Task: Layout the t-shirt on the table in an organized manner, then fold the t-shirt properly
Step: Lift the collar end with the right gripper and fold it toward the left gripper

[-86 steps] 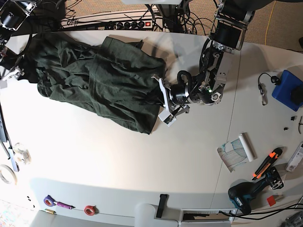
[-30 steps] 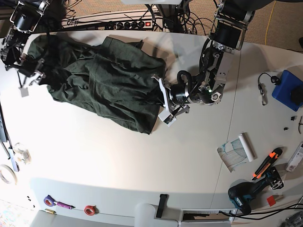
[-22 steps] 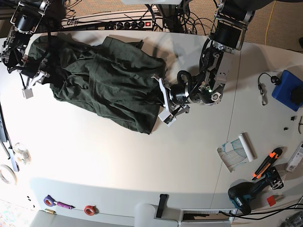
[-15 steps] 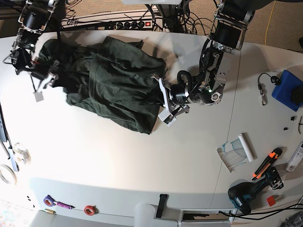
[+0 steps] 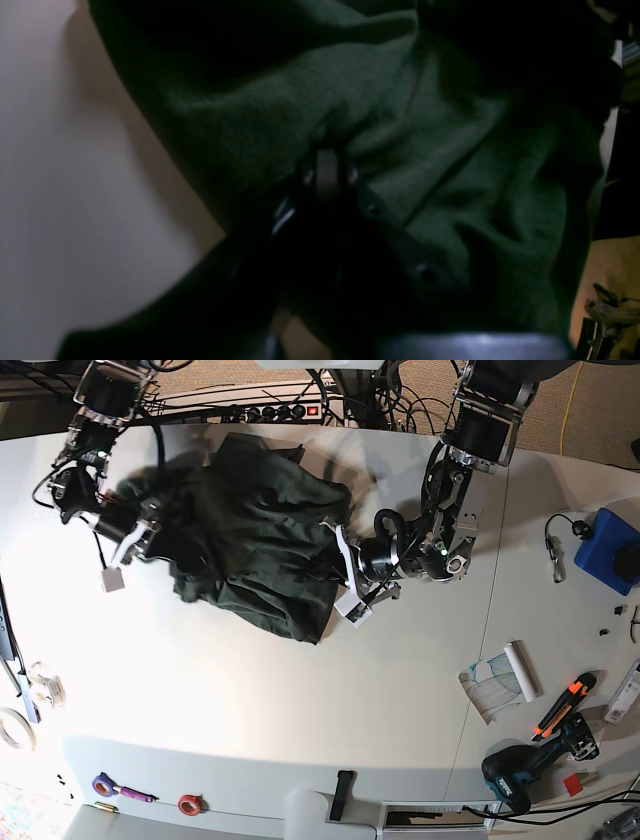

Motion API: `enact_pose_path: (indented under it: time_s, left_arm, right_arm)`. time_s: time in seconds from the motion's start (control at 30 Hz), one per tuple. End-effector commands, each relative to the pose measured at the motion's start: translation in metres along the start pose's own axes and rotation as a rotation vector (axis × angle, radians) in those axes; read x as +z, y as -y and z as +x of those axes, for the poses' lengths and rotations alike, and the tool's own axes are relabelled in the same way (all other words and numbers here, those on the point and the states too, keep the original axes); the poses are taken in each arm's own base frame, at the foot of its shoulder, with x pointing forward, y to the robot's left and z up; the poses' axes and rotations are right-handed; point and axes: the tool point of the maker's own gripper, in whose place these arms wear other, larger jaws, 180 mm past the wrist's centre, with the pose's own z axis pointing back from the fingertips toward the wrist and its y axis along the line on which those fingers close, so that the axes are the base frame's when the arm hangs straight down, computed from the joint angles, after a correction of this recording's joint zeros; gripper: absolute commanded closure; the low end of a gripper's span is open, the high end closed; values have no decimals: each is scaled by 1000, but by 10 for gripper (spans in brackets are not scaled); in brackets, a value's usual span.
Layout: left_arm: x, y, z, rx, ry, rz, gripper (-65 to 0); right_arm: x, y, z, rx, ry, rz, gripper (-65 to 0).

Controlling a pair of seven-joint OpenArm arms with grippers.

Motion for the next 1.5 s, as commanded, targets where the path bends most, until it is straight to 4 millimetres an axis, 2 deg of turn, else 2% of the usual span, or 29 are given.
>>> enact_pose_path:
  time_s: [0.0,0.17,0.37,0.47,0.67,0.77,0.93,1.1,1.37,1.4,1.47]
  left_arm:
    - [2,-7,-7,-15,-45,35,0]
    - [1,-3,-19,4,-60,28,0]
    - [1,-2,-19,5,-61,27,0]
    - [1,-2,-20,6,-61,27,0]
    - [1,-2,-20,6,-62,27,0]
    - [1,-2,-20,6,-61,27,0]
    - [1,-2,-20,6,-62,27,0]
    - [1,-1,-22,10,-65,26,0]
    - [1,1,-27,18,-71,22,0]
    - [1,1,-28,19,-72,21,0]
    - [1,2,-30,21,-73,17,0]
  right_arm:
    - [0,-14,20,44,58,37,0]
    - [-13,-43,27,104,99,93,0]
    - [-32,-67,34,121,151,154,0]
    - [-46,-62,28,125,120,108,0]
    - [-68,-35,2,144,0,-71,0]
    - [-79,-35,0,165,0,-91,0]
    - [-103,-49,3,240,8,-75,0]
    - [-124,-51,-5,339,-67,-123,0]
    - [-139,-46,-14,393,-142,-205,0]
    - [-140,-47,-15,395,-145,-201,-49]
    - [-141,-50,-14,394,-137,-187,-215]
